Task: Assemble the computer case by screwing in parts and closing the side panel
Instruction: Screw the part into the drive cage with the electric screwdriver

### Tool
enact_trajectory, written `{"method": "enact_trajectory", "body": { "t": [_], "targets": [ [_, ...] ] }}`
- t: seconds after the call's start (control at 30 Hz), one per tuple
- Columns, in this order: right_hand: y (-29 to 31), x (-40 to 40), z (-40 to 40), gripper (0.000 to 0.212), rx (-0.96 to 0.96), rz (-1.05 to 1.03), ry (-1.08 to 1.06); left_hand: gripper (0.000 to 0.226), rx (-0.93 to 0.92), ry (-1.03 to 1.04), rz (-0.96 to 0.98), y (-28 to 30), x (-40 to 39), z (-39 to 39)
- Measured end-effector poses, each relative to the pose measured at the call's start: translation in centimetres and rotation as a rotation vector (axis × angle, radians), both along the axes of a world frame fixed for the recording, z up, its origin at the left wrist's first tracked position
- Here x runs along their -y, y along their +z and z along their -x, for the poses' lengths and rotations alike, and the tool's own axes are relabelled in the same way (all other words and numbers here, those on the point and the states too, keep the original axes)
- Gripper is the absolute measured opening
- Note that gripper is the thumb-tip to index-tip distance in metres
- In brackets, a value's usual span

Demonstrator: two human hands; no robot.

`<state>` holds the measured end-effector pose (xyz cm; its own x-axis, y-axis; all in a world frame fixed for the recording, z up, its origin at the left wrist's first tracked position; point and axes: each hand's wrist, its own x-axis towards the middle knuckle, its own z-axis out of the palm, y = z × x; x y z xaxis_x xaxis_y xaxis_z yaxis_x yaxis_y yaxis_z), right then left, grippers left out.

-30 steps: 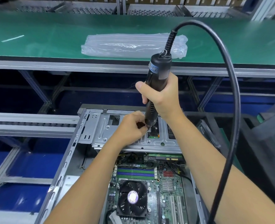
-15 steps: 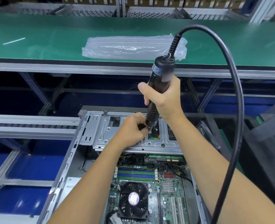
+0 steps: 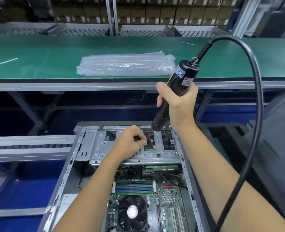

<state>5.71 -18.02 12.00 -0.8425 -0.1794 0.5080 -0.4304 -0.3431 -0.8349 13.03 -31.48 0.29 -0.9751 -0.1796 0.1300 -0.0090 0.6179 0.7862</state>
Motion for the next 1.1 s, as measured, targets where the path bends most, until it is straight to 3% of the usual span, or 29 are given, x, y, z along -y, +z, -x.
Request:
{"method": "enact_trajectory", "body": {
  "t": [0.13, 0.4, 0.77, 1.1],
  "targets": [
    [0.6, -2.0, 0.0, 0.027, 0.032, 0.042, -0.041, 0.026, 0.01, -0.015, 0.042, 0.1, -0.1, 0.0],
    [-0.1, -0.4, -1.0, 0.02, 0.042, 0.034, -0.013, 0.015, -0.003, 0.005, -0.009, -0.1, -0.2, 0.1],
    [-2.1, 2.5, -0.7, 0.023, 0.056, -0.089, 0.038, 0.035, -0.013, 0.059, -0.085, 0.3, 0.1, 0.0],
    [-2.9, 2.7, 0.0, 0.022, 0.045, -0.126, 0.03, 0.015, 0.017, 0.016, -0.063, -0.1, 0.2, 0.3]
  ]
}}
